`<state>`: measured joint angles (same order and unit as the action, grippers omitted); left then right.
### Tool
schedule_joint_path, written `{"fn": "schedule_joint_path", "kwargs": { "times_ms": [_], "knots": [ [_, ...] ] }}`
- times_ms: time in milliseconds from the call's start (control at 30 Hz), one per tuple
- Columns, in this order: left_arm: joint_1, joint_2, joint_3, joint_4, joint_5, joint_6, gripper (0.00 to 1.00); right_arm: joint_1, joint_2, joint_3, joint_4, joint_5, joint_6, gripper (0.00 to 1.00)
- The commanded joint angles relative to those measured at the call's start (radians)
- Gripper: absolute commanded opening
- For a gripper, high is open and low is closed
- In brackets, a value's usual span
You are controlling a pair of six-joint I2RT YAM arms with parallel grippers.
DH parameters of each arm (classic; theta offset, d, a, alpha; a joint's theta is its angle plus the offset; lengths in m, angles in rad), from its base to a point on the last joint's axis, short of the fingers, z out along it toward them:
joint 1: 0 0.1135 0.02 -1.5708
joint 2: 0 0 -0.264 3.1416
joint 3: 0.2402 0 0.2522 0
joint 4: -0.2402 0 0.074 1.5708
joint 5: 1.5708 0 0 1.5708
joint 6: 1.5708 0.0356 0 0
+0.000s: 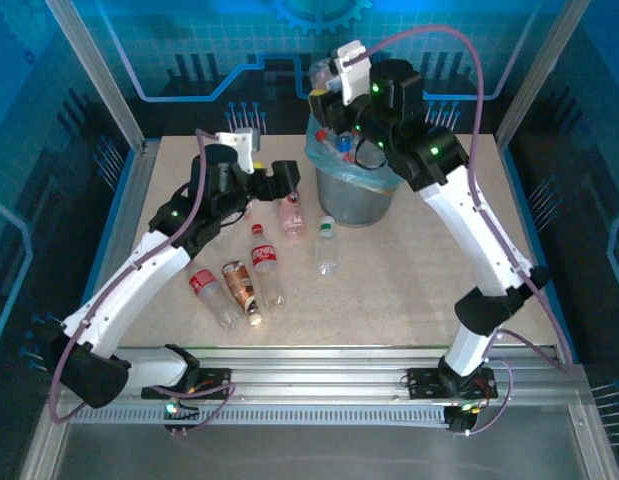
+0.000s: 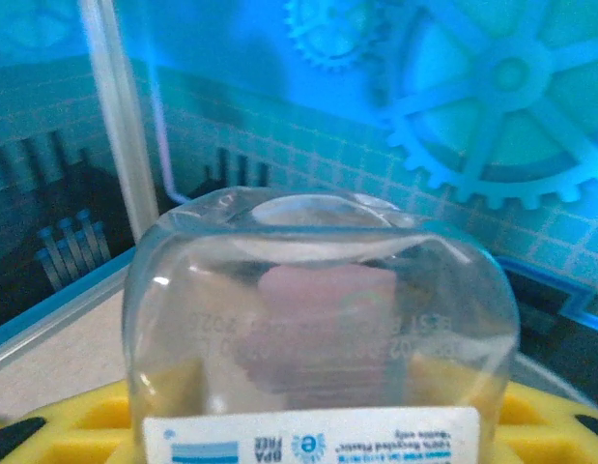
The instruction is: Put the plastic bottles in the bin
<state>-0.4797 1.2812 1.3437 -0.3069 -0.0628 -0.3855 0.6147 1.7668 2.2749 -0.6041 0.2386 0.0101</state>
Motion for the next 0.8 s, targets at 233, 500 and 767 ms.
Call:
{"fn": "schedule_joint_path", "kwargs": {
  "times_ms": [233, 500, 767],
  "knots": [
    [-0.001, 0.182, 0.207, 0.043, 0.122, 0.017, 0.90, -0.122, 0.271, 0.275, -0.082, 0.196, 0.060, 0.50],
    [-0.001, 0.336, 0.332, 0.036, 0.219, -0.016, 0.88, -0.200, 0.335, 0.235, -0.116, 0.243, 0.087, 0.52],
    [-0.012, 0.462, 0.432, 0.024, 0.267, -0.054, 0.86, -0.245, 0.378, 0.186, -0.125, 0.228, 0.093, 0.55]
  ]
}}
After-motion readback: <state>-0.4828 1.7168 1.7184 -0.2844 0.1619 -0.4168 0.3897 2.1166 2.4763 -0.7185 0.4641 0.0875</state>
